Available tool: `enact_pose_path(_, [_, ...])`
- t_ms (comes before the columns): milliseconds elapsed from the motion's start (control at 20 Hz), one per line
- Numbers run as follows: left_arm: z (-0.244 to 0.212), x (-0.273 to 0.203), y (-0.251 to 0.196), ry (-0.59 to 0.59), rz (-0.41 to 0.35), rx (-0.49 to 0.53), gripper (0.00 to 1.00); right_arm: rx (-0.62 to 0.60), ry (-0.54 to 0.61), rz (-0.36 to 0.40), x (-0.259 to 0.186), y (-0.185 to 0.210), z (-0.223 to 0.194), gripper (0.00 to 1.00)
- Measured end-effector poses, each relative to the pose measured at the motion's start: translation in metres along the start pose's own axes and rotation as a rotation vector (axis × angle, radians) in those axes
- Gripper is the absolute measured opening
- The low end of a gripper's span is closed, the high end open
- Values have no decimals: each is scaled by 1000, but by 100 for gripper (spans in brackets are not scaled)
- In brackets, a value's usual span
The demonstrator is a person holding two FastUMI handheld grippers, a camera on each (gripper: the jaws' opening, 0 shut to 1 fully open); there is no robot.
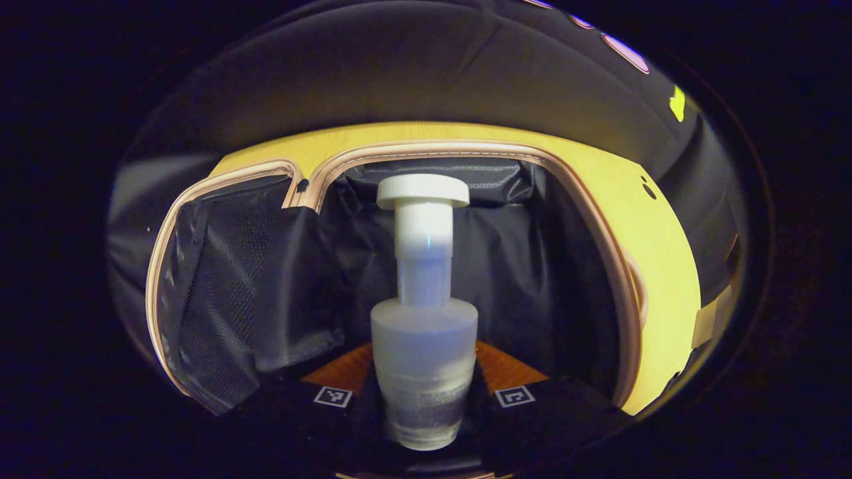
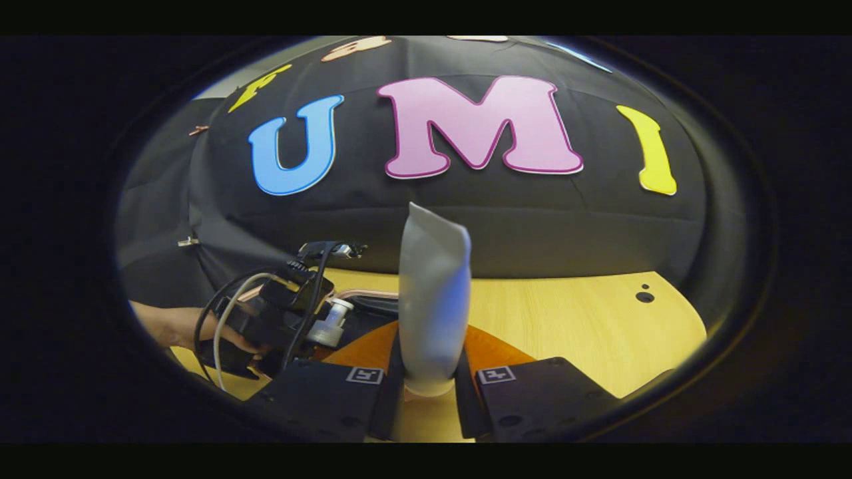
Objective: First open the suitcase, pack the skin care products into it, and then close the suitcase.
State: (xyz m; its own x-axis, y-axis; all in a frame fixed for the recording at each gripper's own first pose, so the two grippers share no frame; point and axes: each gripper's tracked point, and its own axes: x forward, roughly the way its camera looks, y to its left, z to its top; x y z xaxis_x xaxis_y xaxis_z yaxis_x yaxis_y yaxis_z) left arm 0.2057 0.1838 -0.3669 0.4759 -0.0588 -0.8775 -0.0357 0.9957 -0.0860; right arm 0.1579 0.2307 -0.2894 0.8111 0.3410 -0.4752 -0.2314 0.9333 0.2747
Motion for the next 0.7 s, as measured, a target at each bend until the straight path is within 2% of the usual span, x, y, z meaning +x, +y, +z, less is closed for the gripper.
enact_pose_path(50, [1, 0, 0, -8, 4, 1, 65, 23, 20, 8, 1, 2, -5, 36])
enact_pose_path(100, [2, -1, 0, -14, 8, -1, 63, 45, 42, 13, 3, 3, -10, 36])
enact_pose_path(150, [1, -2, 1, -8, 13, 0, 64, 56, 53, 15, 6, 4, -12, 31])
enact_pose_path(200, [4, -5, 0, -23, 14, 7, 64, 64, 65, 16, 8, 5, -14, 36])
enact_pose_path(250, [7, -8, 0, -37, 13, 7, 65, 71, 80, 23, 9, 9, -16, 36])
enact_pose_path(300, [11, -16, 0, -66, 6, -2, 70, 76, 91, 29, 12, 13, -18, 36])
enact_pose_path(350, [15, -23, 2, -98, 8, -15, 89, 76, 104, 36, 14, 17, -19, 36])
enact_pose_path(600, [35, -99, 15, -321, 20, -67, 95, 89, 172, 46, 37, 46, -32, 36])
enact_pose_path(700, [40, -133, 12, -401, -5, -80, 96, 113, 218, 46, 47, 57, -42, 36])
